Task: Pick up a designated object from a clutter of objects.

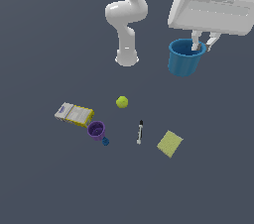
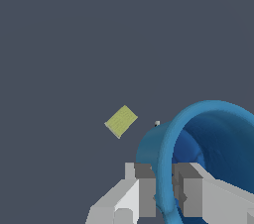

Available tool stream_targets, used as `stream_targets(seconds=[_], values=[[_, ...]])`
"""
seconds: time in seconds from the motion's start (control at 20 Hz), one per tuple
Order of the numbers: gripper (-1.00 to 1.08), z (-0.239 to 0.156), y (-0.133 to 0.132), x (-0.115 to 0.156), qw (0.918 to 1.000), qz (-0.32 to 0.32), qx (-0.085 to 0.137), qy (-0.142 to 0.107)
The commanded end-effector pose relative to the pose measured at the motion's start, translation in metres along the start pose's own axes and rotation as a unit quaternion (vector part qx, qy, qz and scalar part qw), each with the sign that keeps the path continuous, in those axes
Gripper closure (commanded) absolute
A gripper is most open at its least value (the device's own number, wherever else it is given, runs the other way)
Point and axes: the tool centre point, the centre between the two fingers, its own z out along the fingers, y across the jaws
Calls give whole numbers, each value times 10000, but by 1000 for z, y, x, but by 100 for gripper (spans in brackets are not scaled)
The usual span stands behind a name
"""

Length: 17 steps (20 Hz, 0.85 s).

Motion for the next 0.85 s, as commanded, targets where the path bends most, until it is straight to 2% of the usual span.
stream_targets(seconds=[0.0, 0.4, 0.8], values=[[108, -18, -6, 1, 10000, 4, 2, 5], [108, -49, -19, 4, 10000, 4, 2, 5], [108, -49, -19, 5, 10000, 2, 2, 5]])
